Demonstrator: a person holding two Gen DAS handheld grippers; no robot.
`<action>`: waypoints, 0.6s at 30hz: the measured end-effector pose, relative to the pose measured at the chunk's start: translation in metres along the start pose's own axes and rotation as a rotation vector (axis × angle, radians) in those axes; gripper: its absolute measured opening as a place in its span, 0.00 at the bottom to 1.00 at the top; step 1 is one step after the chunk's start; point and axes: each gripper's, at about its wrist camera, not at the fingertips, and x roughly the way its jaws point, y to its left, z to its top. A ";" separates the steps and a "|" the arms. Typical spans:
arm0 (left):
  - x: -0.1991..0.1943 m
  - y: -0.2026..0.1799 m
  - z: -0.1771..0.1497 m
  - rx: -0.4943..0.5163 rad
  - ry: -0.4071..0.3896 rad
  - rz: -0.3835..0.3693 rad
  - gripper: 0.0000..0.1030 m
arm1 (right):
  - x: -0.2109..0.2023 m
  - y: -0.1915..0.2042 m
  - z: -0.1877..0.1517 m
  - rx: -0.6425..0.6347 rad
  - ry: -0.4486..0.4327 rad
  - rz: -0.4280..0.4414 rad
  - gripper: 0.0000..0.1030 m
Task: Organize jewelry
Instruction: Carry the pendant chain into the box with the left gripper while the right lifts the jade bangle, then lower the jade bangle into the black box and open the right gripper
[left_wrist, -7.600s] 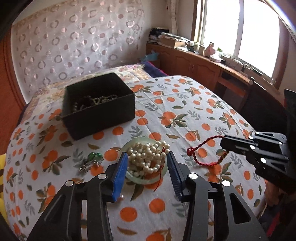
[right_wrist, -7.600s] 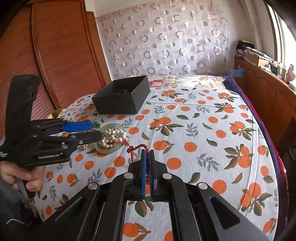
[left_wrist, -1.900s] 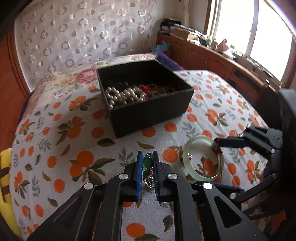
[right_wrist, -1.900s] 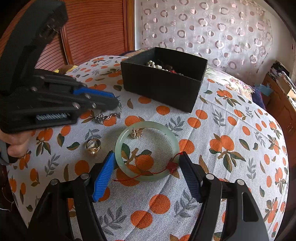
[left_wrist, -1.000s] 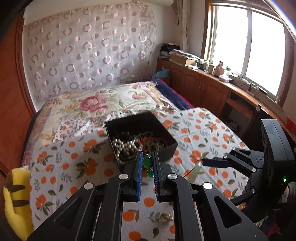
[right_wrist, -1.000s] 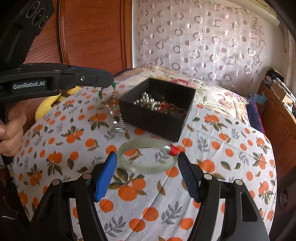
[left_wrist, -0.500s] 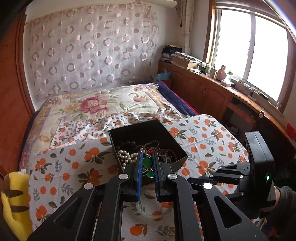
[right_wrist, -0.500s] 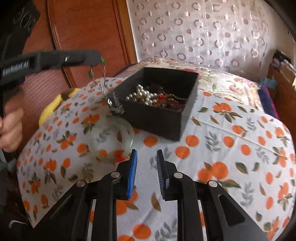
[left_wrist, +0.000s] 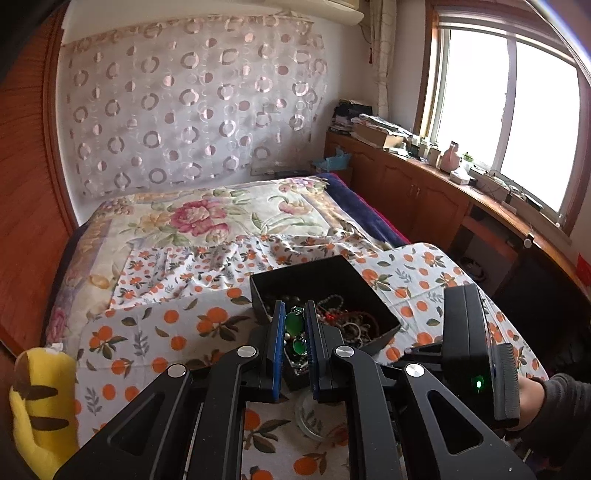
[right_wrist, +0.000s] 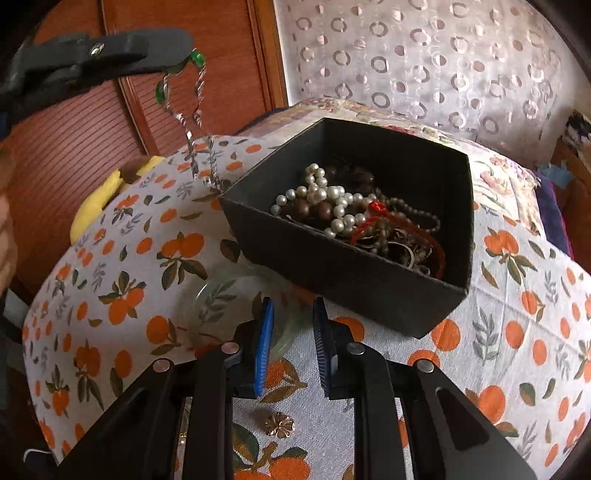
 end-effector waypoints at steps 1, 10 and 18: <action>0.000 0.001 0.001 -0.001 -0.002 -0.001 0.09 | 0.000 0.002 -0.001 -0.017 0.002 0.002 0.08; 0.008 -0.003 0.017 0.007 -0.020 -0.018 0.09 | -0.047 -0.010 -0.006 -0.013 -0.101 -0.024 0.08; 0.040 -0.010 0.017 0.011 0.015 -0.016 0.09 | -0.091 -0.051 0.015 0.040 -0.215 -0.070 0.09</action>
